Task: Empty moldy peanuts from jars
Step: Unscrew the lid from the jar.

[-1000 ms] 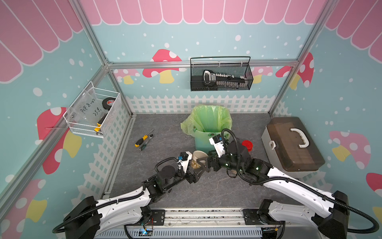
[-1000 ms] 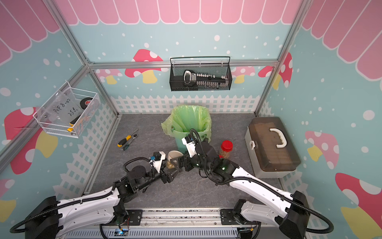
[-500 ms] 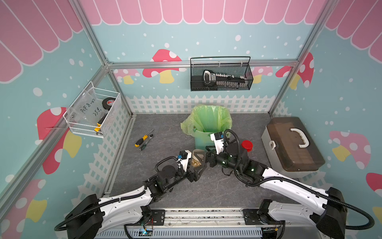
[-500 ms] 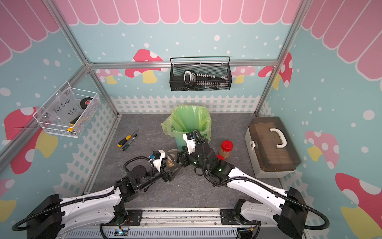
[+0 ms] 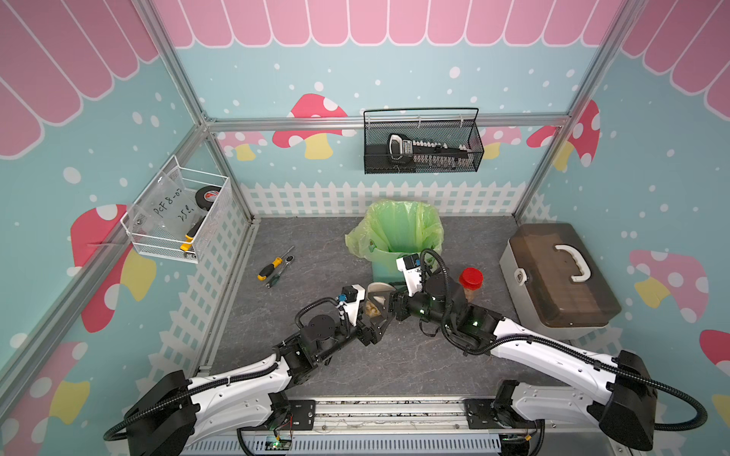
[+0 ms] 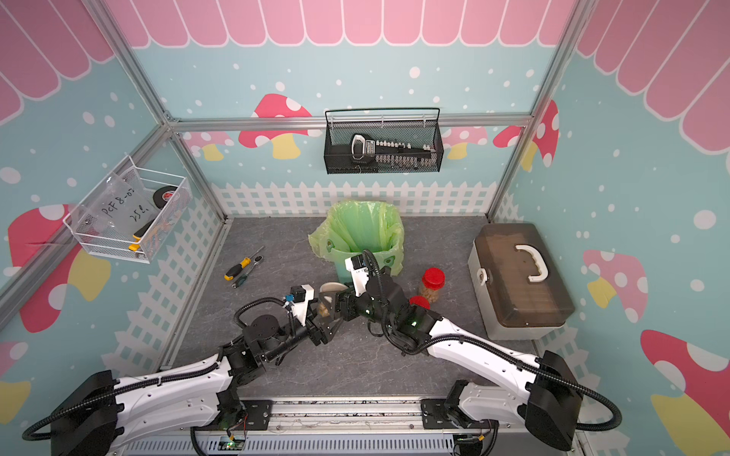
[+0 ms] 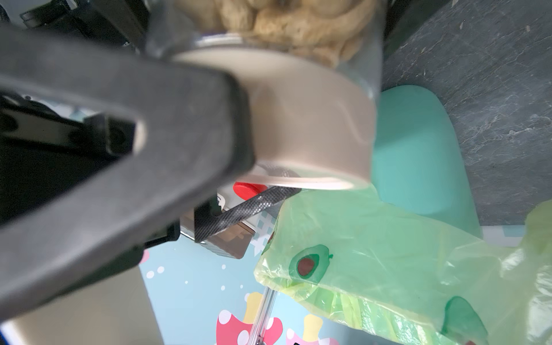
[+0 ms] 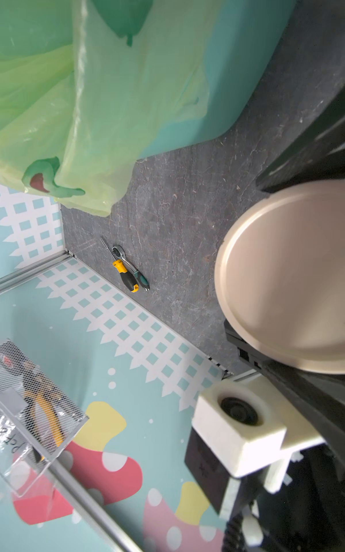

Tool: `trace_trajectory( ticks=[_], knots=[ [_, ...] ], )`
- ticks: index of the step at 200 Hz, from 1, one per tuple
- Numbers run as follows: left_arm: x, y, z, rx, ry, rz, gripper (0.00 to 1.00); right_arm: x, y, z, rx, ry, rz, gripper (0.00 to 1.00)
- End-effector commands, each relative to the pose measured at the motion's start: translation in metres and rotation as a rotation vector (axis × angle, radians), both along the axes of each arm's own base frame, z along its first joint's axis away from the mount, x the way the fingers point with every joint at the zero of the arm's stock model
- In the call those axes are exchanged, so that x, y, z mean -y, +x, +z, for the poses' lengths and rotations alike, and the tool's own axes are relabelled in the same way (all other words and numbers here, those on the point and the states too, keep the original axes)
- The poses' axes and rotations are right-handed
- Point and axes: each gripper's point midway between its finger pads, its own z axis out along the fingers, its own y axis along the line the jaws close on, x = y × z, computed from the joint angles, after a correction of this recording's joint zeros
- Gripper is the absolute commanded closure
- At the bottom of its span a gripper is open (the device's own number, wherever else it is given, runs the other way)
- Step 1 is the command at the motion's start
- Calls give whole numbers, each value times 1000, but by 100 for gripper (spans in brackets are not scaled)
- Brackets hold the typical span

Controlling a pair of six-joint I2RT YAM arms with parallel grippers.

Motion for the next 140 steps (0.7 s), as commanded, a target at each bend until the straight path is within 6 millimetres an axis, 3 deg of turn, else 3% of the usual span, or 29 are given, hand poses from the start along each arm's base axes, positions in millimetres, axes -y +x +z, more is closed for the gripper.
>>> trace_trajectory(
  ticks=[1, 13, 35, 64, 107, 140],
  knots=[
    [1, 2, 44, 74, -108, 11, 52, -7, 1, 12, 8, 32, 6, 21],
    [1, 2, 45, 74, -108, 9, 52, -7, 0, 11, 5, 31, 7, 30],
    [2, -1, 47, 73, -115, -6, 52, -4, -2, 14, 16, 31, 8, 36],
    [6, -10, 54, 74, -130, -65, 52, -3, -11, 23, 47, 28, 61, 38],
    [11, -29, 77, 85, -176, -174, 55, -12, -32, 45, 67, 66, 289, 40],
    [9, -43, 99, 89, -245, -261, 56, -2, -38, 59, 73, 131, 408, 41]
  ],
)
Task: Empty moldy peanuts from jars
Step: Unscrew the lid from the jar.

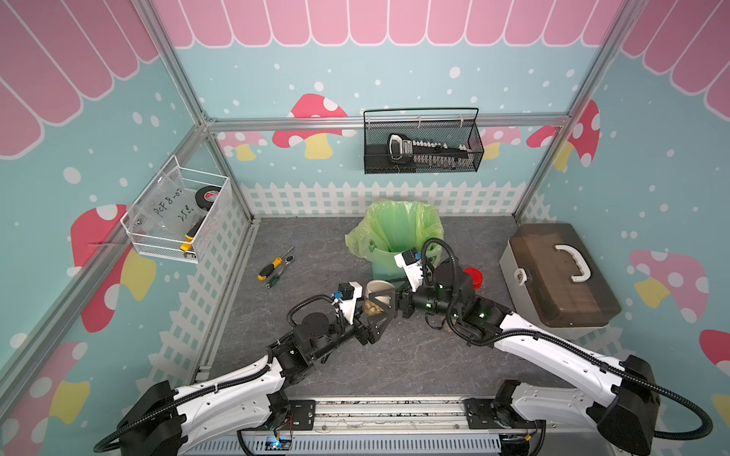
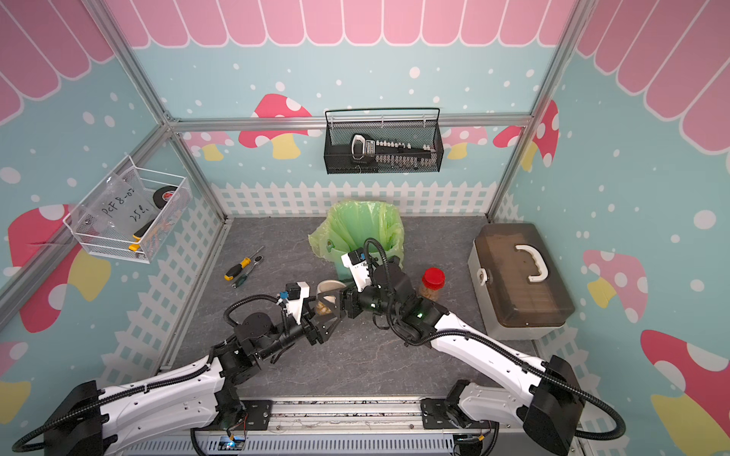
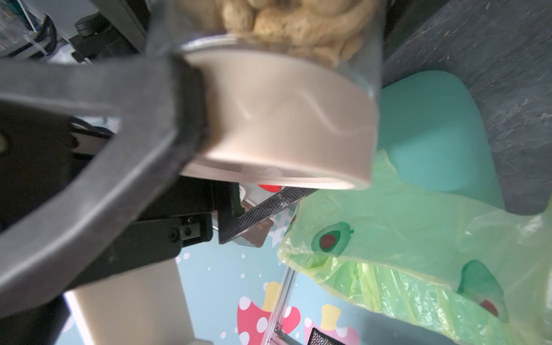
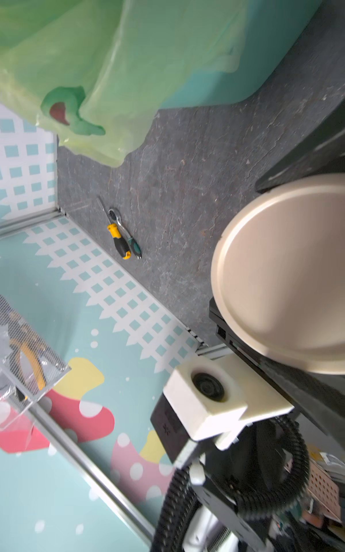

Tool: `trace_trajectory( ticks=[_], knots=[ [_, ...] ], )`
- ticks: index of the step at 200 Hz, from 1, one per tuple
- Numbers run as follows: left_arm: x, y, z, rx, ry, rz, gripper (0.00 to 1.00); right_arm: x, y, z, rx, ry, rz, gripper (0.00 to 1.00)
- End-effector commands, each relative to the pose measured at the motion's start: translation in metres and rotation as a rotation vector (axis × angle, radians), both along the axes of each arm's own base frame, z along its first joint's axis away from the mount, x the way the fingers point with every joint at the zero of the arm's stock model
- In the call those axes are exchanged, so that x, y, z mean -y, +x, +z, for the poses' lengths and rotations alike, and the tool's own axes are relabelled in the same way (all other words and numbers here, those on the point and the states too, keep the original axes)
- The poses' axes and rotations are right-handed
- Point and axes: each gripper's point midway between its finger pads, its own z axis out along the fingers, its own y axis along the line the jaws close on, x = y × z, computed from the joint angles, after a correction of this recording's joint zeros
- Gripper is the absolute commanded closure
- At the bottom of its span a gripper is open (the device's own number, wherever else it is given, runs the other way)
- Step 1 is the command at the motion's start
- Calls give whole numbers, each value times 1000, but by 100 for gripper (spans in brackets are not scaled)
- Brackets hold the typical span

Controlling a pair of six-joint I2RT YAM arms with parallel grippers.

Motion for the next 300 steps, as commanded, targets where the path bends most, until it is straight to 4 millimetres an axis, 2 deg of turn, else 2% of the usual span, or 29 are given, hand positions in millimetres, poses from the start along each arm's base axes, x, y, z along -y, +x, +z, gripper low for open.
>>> trace_trajectory(
  ticks=[1, 39, 70, 84, 96, 129, 164, 207, 225, 258, 300],
  knots=[
    [8, -30, 69, 93, -180, -178, 56, 0, -25, 30, 39, 91, 196, 41],
    [9, -44, 88, 95, -242, -286, 57, -4, -51, 53, 107, 196, 405, 41],
    [19, -53, 89, 84, -230, -377, 57, -10, -72, 57, 126, 216, 587, 41],
    [22, -54, 87, 74, -231, -401, 57, -10, -77, 57, 143, 221, 640, 38],
    [23, -52, 85, 65, -229, -405, 57, -11, -76, 56, 153, 218, 643, 31],
    [23, -39, 72, 51, -183, -341, 58, -7, -60, 52, 154, 196, 547, 12],
    [20, -24, 53, 37, -71, -249, 61, 6, -41, 38, 154, 66, 354, 9],
    [15, -12, 41, 29, 19, -171, 61, 38, -27, 39, 178, -24, 116, 9],
    [10, -3, 33, 22, 67, -116, 61, 45, -22, 36, 164, -68, 38, 9],
    [5, 10, 24, 22, 124, -40, 61, 37, -19, 25, 175, -168, -53, 7],
    [6, 11, 26, 25, 128, -28, 61, 19, -12, 11, 176, -237, -110, 6]
  ],
)
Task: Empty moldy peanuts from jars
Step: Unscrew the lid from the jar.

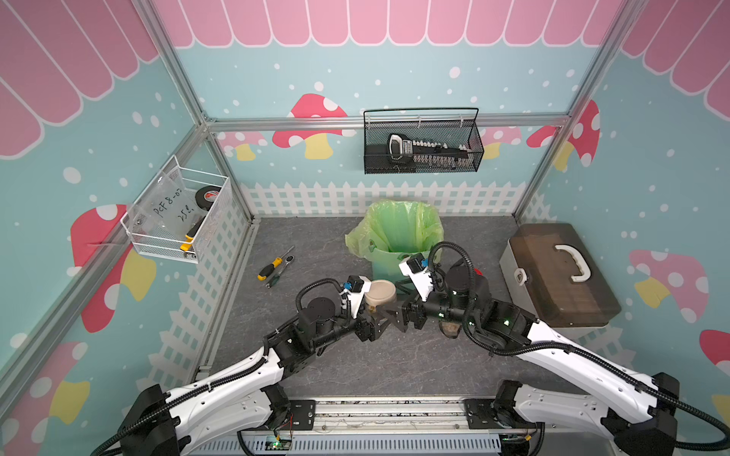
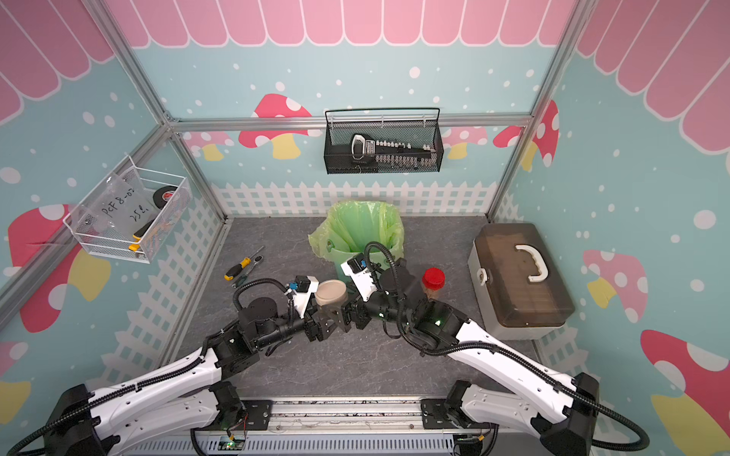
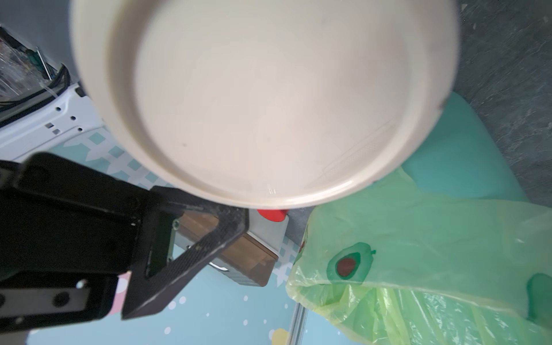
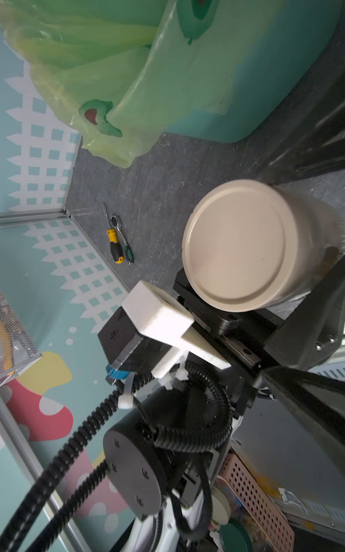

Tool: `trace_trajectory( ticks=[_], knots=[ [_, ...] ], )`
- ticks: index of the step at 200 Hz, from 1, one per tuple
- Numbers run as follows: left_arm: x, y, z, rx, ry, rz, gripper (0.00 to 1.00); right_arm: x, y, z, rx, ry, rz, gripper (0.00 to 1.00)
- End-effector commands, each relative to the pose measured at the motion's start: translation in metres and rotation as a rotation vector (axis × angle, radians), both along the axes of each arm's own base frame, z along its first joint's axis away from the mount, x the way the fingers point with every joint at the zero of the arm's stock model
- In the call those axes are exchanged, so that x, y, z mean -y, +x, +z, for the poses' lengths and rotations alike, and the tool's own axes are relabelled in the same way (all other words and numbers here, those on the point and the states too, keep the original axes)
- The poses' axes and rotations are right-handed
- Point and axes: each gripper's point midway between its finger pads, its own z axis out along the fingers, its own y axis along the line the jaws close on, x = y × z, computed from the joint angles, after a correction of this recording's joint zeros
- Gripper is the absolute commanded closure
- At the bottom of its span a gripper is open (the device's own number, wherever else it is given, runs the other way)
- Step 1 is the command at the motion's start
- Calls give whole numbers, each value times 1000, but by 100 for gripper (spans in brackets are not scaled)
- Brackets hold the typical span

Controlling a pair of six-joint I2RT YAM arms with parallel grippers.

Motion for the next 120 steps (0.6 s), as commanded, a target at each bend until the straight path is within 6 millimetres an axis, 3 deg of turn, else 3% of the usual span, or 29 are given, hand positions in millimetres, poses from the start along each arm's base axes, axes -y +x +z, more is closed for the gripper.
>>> trace_trajectory(
  ticks=[1, 37, 67, 120],
  knots=[
    [2, 6, 35, 85, -47, 19, 62, 1, 16, -5, 29, -58, -103, 6],
    [5, 0, 41, 96, -57, -6, 62, -9, 25, -18, 16, -86, -137, 5],
    [3, -6, 47, 108, -78, -21, 61, 0, 30, -22, 37, -97, -181, 5],
    [-2, -15, 61, 130, -134, -43, 62, 9, 14, -17, 43, -60, -90, 1]
  ],
)
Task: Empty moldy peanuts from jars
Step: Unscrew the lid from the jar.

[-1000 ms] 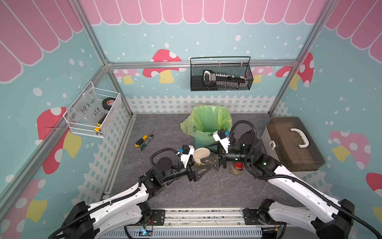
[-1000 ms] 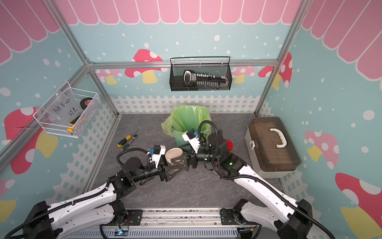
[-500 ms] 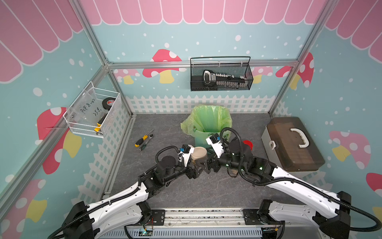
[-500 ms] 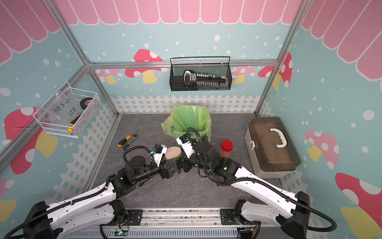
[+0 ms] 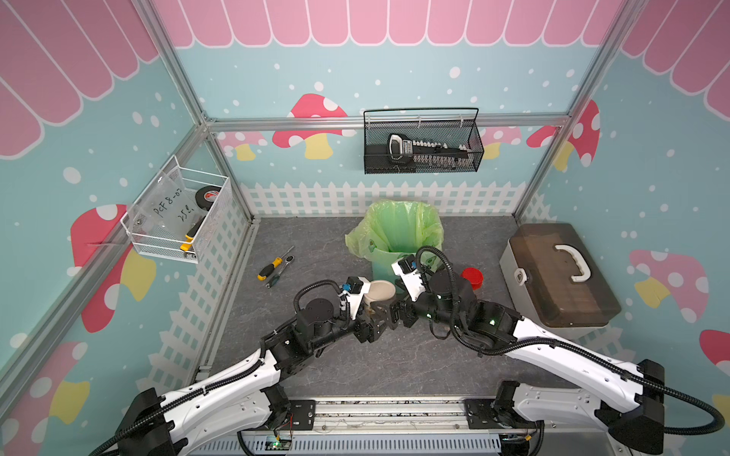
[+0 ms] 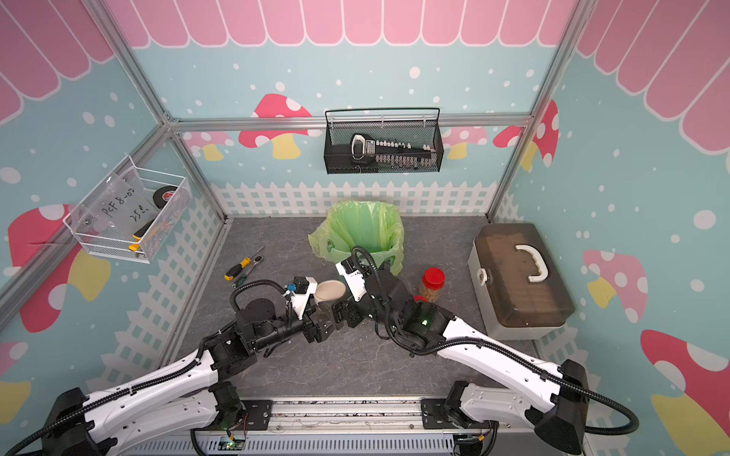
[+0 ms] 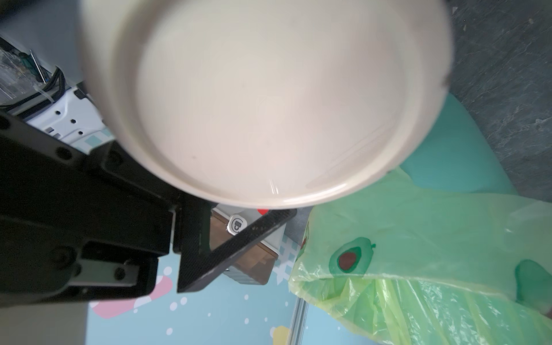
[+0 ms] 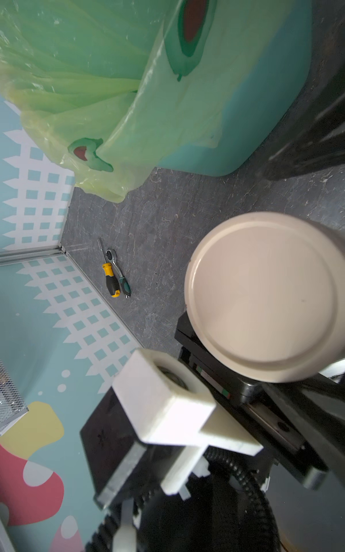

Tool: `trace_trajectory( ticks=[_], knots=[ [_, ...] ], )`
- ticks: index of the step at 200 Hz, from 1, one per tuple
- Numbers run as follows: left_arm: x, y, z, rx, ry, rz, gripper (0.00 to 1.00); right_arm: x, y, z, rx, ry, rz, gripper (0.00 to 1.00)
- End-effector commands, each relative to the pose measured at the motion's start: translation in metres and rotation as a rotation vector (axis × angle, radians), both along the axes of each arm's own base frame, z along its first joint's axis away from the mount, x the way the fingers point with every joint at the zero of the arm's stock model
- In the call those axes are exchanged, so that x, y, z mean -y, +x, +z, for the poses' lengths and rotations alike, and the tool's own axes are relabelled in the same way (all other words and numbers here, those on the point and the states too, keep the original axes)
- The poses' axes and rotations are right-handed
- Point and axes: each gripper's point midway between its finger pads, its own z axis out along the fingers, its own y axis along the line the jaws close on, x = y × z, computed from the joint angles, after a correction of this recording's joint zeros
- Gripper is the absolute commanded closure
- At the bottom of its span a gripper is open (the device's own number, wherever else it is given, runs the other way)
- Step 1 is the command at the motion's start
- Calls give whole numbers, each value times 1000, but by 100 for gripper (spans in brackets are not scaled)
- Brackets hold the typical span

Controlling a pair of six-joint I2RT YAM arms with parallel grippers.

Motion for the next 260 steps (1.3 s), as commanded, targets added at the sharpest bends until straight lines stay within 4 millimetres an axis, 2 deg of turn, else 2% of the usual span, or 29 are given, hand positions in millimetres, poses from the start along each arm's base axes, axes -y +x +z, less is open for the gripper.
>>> trace_trajectory(
  ticks=[1, 23, 42, 64, 96, 131, 182, 204, 260],
  knots=[
    [0, -9, 50, 98, -126, -38, 62, 11, -2, -4, 8, -3, 18, 1],
    [1, -14, 53, 95, -126, -61, 62, 27, -2, -3, -3, 26, 15, 1],
    [1, -15, 54, 93, -126, -67, 62, 46, 7, -5, -31, 56, -21, 1],
    [1, -14, 51, 91, -115, -63, 63, 55, 12, -6, -43, 53, -34, 2],
    [0, -5, 42, 96, -88, -23, 63, 46, 4, 4, -42, 62, 41, 3],
    [-1, 21, 32, 129, -44, 74, 63, 42, 4, 7, -19, 55, 74, 3],
    [0, 55, 25, 175, -8, 175, 63, 60, 11, 1, 52, -3, -5, 3],
    [-1, 61, 24, 204, 2, 202, 63, 60, 11, -1, 55, -8, -4, 3],
    [-9, 59, 19, 230, 1, 232, 63, 36, 12, -5, 51, 79, 77, 6]
  ],
)
